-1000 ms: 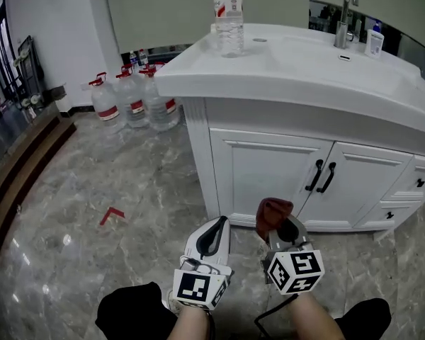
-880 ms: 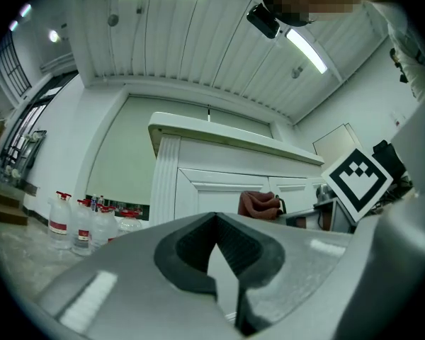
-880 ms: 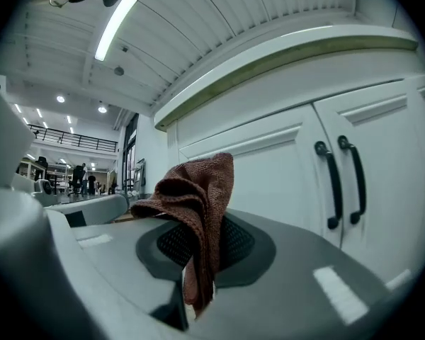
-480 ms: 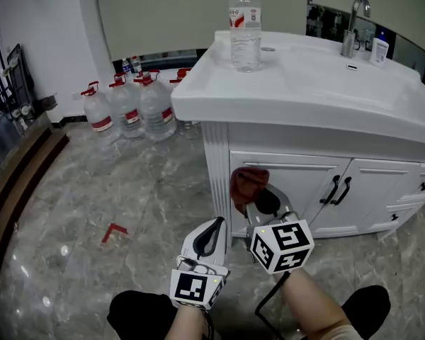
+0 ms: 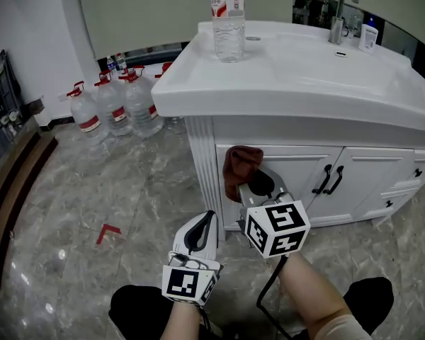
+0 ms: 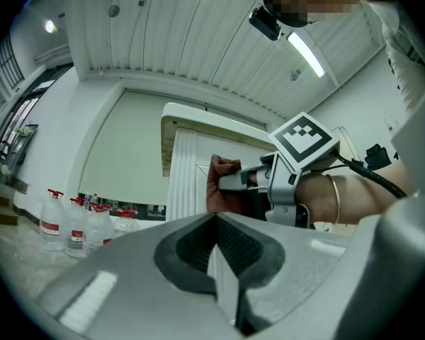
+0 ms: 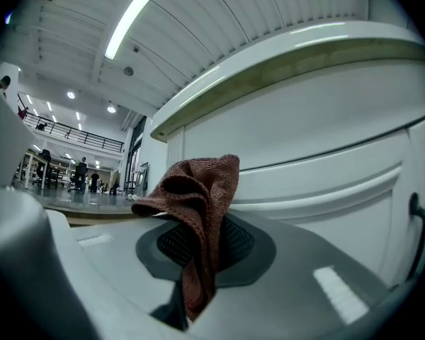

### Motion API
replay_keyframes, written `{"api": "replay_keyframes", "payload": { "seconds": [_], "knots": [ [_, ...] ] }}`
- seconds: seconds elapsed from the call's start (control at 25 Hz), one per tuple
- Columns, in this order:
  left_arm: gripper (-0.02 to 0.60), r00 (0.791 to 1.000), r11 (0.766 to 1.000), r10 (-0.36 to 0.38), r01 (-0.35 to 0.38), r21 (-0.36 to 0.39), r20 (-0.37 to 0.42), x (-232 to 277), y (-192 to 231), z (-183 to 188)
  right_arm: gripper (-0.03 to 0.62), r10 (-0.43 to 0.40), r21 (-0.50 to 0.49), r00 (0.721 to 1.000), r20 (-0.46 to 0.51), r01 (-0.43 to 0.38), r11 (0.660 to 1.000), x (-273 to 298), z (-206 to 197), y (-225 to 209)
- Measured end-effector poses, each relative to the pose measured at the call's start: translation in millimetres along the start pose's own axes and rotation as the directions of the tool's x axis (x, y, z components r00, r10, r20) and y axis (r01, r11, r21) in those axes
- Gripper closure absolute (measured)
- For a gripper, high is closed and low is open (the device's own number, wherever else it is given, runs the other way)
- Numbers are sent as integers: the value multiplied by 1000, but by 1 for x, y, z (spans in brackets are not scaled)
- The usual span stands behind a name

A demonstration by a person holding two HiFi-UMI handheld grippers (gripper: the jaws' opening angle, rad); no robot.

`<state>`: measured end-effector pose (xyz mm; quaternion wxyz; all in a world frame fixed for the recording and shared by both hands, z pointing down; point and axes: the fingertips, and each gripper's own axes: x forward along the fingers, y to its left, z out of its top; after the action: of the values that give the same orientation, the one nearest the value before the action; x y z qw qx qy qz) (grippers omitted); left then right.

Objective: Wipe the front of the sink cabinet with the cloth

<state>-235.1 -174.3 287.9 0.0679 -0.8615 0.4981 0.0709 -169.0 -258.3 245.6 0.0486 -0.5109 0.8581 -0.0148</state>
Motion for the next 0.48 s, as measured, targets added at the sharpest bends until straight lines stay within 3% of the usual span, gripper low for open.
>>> {"api": "replay_keyframes", "payload": {
  "seconds": [0.48],
  "knots": [
    [580,999,999,-52,52,-11,9,19,-75,2,516,-164,-27,986,-19,164,986,-72,15,-110]
  ]
}}
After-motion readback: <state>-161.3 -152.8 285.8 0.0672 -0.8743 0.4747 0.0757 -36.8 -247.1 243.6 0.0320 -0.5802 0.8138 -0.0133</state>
